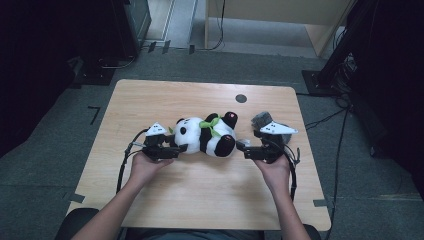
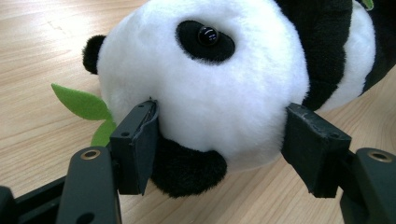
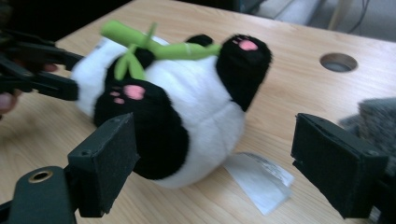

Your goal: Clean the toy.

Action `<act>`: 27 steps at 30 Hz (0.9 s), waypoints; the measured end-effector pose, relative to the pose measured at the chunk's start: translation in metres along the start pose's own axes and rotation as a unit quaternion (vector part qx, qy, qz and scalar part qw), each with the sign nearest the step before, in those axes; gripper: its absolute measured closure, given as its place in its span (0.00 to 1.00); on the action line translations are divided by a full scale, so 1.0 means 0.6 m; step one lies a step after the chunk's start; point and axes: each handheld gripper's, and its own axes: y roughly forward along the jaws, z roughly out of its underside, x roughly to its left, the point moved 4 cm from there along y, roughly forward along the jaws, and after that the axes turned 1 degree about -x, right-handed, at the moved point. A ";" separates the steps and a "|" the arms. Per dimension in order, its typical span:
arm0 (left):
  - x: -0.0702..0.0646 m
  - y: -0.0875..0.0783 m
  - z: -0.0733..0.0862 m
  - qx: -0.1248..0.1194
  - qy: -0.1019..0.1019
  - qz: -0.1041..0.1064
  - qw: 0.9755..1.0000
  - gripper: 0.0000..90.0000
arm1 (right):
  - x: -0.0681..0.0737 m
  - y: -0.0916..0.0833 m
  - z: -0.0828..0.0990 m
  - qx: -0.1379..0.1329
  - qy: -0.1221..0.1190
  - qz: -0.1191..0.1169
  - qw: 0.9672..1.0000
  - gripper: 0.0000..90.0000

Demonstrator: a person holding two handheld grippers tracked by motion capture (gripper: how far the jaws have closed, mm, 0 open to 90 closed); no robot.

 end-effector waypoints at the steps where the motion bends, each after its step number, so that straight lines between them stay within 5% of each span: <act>1: 0.000 0.000 0.000 0.000 0.000 0.000 1.000 0.35 | 0.005 0.001 0.000 -0.002 0.001 -0.007 1.000 0.16; 10: 0.000 0.000 0.000 0.000 -0.001 0.001 1.000 0.35 | 0.047 0.032 0.009 0.029 -0.028 -0.054 0.998 0.10; 20: -0.002 0.000 -0.003 -0.007 -0.001 -0.007 1.000 0.36 | 0.048 0.086 0.024 0.043 -0.034 -0.064 0.996 0.10; 27: 0.000 0.001 -0.003 -0.008 -0.010 -0.002 1.000 0.36 | 0.049 0.113 0.031 0.046 -0.066 -0.059 0.995 0.08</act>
